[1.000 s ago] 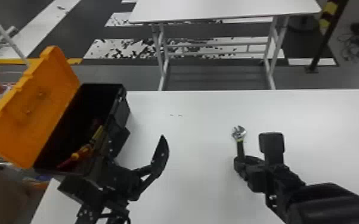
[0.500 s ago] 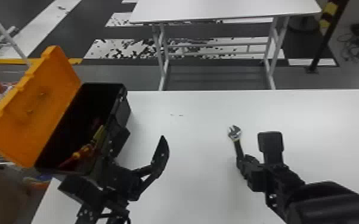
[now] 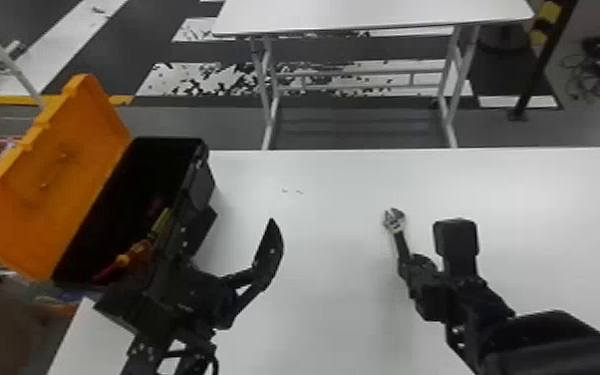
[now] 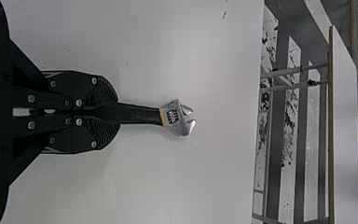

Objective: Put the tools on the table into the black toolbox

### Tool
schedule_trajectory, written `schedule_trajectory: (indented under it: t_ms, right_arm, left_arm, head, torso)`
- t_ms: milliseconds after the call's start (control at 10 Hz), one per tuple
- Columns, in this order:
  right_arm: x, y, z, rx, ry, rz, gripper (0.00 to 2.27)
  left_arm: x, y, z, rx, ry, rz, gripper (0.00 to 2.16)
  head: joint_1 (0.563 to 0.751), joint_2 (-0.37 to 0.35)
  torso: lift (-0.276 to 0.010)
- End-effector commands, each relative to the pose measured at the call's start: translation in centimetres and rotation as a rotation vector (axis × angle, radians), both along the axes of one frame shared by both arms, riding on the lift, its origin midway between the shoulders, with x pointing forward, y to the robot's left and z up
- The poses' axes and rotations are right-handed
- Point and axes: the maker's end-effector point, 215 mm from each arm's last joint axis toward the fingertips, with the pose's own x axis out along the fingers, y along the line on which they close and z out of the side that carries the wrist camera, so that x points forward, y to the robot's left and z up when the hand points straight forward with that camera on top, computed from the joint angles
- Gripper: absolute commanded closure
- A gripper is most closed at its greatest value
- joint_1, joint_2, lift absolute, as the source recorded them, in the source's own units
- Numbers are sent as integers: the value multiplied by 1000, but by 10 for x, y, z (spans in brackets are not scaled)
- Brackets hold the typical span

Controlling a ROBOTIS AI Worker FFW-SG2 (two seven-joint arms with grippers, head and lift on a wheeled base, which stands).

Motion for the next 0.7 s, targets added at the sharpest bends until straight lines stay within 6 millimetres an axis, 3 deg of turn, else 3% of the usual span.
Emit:
schedule_trajectory:
  t_ms: [0, 300, 600]
  right_arm:
    - [-4, 3, 7, -4, -28, 5, 2229]
    - [-10, 19, 30, -10, -103, 35, 2229]
    - [-19, 42, 61, 8, -180, 68, 2229]
  left_arm:
    - [3, -9, 0, -11, 17, -17, 80]
    - [13, -28, 1, -69, 79, -67, 83]
    - [13, -66, -26, -189, 266, -218, 80]
  head:
    - [695, 134]
    - [695, 122]
    - [695, 110]
  torso:
    - [-75]
    - [-75]
    - [-75]
